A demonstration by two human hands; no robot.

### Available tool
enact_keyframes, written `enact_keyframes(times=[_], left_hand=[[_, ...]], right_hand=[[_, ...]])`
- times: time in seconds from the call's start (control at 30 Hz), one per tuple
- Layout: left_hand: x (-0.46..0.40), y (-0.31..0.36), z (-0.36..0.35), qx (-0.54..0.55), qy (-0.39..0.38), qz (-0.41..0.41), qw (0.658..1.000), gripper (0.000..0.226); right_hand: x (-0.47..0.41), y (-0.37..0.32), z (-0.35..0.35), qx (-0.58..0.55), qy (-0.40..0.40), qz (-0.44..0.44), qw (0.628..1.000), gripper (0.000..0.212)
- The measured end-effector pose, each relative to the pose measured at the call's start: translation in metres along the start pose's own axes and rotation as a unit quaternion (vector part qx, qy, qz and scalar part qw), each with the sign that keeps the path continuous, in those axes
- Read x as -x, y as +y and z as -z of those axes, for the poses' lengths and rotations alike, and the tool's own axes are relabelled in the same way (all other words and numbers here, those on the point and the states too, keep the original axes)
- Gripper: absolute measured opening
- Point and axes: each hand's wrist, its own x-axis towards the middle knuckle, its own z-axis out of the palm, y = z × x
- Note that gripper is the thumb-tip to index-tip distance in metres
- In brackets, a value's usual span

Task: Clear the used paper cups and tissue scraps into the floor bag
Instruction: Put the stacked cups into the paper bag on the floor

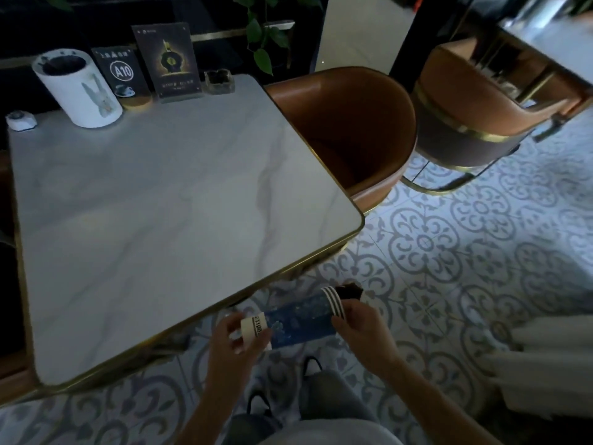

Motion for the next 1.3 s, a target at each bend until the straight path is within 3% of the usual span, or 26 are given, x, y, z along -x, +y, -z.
enact_keyframes(times=[0.3,0.4,0.53,0.63,0.93,1.1,1.3], left_hand=[[-0.009,-0.024,-0.096,0.004,0.043,0.120,0.992,0.022],[-0.018,-0.037,-0.139,0.008,0.037,0.134,0.990,0.010],[-0.043,-0.066,-0.191,-0.010,0.034,0.179,0.983,0.017],[-0.069,-0.090,-0.227,-0.002,0.032,0.208,0.978,0.004],[-0.169,-0.186,-0.294,-0.073,-0.048,0.239,0.967,0.022],[-0.209,-0.224,-0.320,-0.105,-0.092,0.242,0.960,0.033],[-0.238,-0.267,-0.346,-0.131,-0.103,0.268,0.949,0.022]], right_hand=[[-0.031,0.089,0.039,0.004,-0.033,-0.070,0.997,0.011],[-0.062,0.129,0.056,0.010,-0.049,-0.097,0.994,0.012],[-0.113,0.185,0.063,0.035,-0.087,-0.118,0.989,0.020],[-0.152,0.231,0.057,0.045,-0.101,-0.139,0.984,0.024],[-0.270,0.362,0.003,0.040,-0.143,-0.179,0.973,0.018],[-0.313,0.414,-0.020,0.021,-0.122,-0.190,0.974,0.022],[-0.345,0.465,-0.046,0.042,-0.118,-0.218,0.968,0.018]])
